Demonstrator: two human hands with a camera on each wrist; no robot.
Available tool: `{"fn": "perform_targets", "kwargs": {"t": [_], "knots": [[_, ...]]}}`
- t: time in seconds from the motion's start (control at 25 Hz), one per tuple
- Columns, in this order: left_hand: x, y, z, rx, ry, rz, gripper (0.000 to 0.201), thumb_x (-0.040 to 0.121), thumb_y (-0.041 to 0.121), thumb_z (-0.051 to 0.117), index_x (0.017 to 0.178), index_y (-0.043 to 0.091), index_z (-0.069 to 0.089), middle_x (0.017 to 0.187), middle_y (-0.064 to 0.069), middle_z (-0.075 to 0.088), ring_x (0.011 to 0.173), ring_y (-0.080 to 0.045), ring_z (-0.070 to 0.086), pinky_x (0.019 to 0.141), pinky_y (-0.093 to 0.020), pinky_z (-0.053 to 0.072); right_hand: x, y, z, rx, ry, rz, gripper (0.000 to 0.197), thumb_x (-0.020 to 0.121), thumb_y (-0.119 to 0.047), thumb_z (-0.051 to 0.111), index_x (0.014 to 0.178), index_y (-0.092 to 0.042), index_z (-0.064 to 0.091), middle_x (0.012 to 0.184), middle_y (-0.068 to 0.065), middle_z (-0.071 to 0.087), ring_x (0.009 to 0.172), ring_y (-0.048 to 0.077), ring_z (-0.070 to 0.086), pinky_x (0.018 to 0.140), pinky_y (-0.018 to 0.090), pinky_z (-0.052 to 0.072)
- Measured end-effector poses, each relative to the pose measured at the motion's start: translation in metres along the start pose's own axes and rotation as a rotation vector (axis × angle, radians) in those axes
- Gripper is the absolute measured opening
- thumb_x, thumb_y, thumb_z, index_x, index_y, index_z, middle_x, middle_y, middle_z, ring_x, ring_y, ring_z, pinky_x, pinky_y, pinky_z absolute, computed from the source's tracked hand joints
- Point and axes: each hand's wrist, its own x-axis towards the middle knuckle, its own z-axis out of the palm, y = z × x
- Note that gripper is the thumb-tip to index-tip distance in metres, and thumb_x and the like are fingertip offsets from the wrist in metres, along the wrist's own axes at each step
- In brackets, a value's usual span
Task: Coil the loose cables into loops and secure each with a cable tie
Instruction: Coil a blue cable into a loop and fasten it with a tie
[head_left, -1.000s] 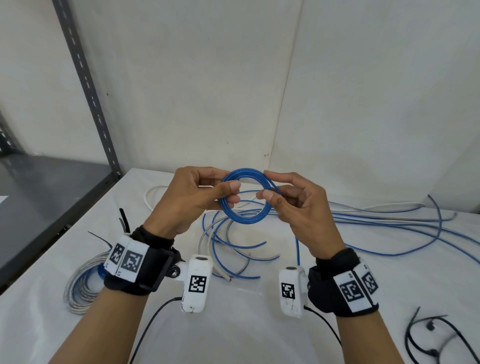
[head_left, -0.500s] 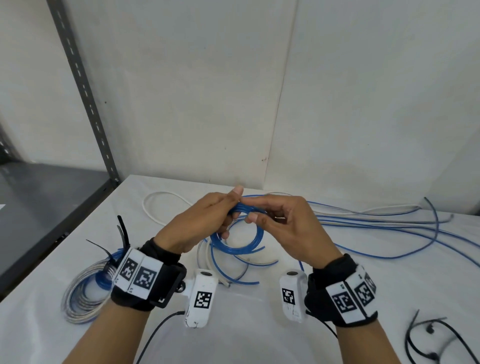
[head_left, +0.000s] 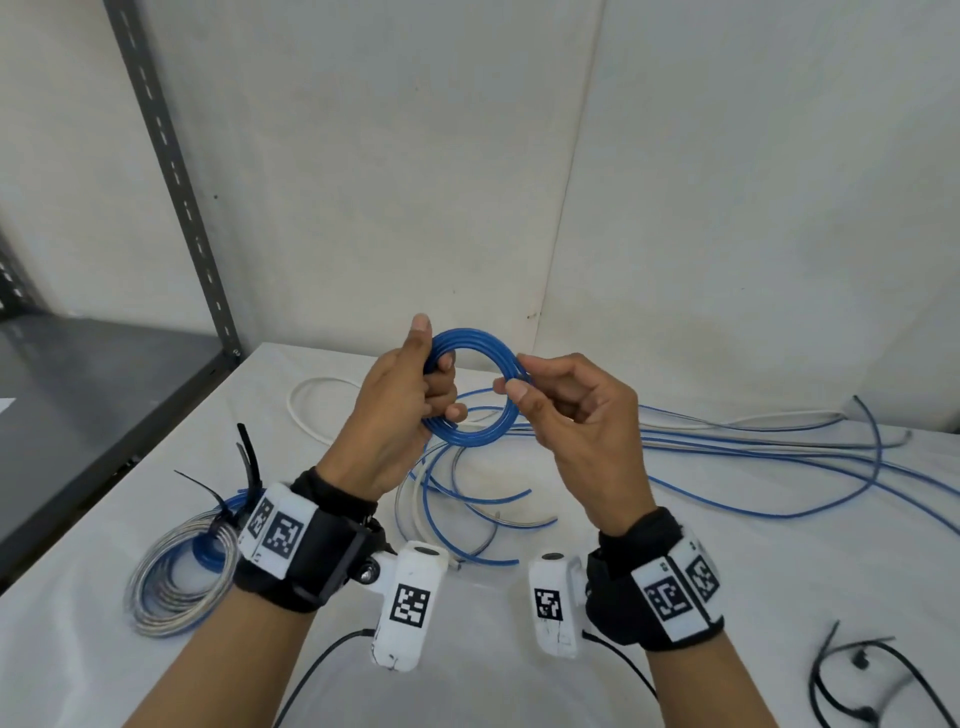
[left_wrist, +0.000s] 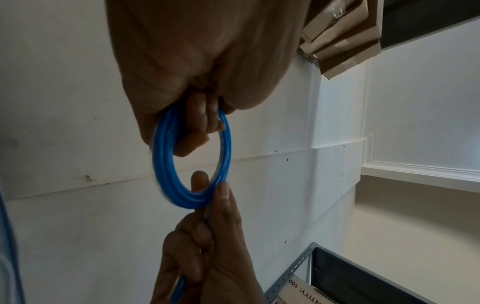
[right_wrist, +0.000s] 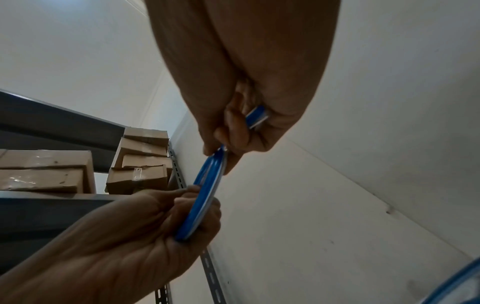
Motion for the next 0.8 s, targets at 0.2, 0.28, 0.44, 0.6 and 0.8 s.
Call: {"fn": "perform_targets", "kwargs": {"t": [0.2,0.28,0.44,0.6,0.8], "knots": [[0.0,-0.001,-0.004,0.195,-0.152,-0.127,0.044,0.107,0.025,0.031,0.076,0.005,0.056,0.054,-0.003,0.036,0.045,-0.018,0.034,0.075,-0.04,0.056,0.005,0.0,-0.018,-0.103,-0.065,-0.049,0.015,0.091,-0.011,0.074,0.104,-0.019,0.076,0.094,0.003,0.079,0.091,0.027,0.075,0.081,0.042,0.06],[-0.002,-0.006,-0.003,0.417,-0.24,-0.164,0.047,0.109,0.031,0.034,0.076,0.005,0.056,0.056,-0.004,0.036,0.045,-0.017,0.035,0.077,-0.041,0.056,0.004,-0.002,-0.024,-0.243,-0.204,-0.051,0.015,0.092,-0.013,0.073,0.104,-0.022,0.077,0.094,-0.002,0.078,0.09,0.031,0.072,0.082,0.049,0.058],[-0.005,-0.01,0.002,0.517,-0.214,-0.109,0.046,0.109,0.041,0.039,0.078,0.009,0.053,0.063,0.0,0.031,0.045,-0.008,0.03,0.061,-0.029,0.045,0.005,-0.007,-0.027,-0.328,-0.193,-0.07,0.014,0.093,-0.014,0.072,0.102,-0.021,0.08,0.093,-0.007,0.078,0.086,0.025,0.071,0.08,0.046,0.057],[-0.004,0.003,-0.002,0.262,-0.119,-0.088,0.048,0.109,0.038,0.041,0.069,0.012,0.049,0.055,0.005,0.02,0.046,-0.011,0.019,0.054,-0.026,0.042,0.009,-0.008,-0.035,-0.214,-0.009,-0.073,0.003,0.087,-0.017,0.078,0.089,-0.019,0.078,0.085,0.002,0.078,0.082,0.032,0.071,0.078,0.045,0.058],[-0.004,0.008,-0.001,0.022,-0.119,-0.103,0.046,0.108,0.035,0.04,0.068,0.013,0.044,0.056,0.005,0.017,0.046,-0.009,0.017,0.051,-0.024,0.036,0.006,-0.007,-0.018,-0.176,0.032,-0.082,0.006,0.087,-0.014,0.078,0.088,-0.02,0.077,0.084,-0.003,0.078,0.077,0.013,0.071,0.075,0.034,0.058]]}}
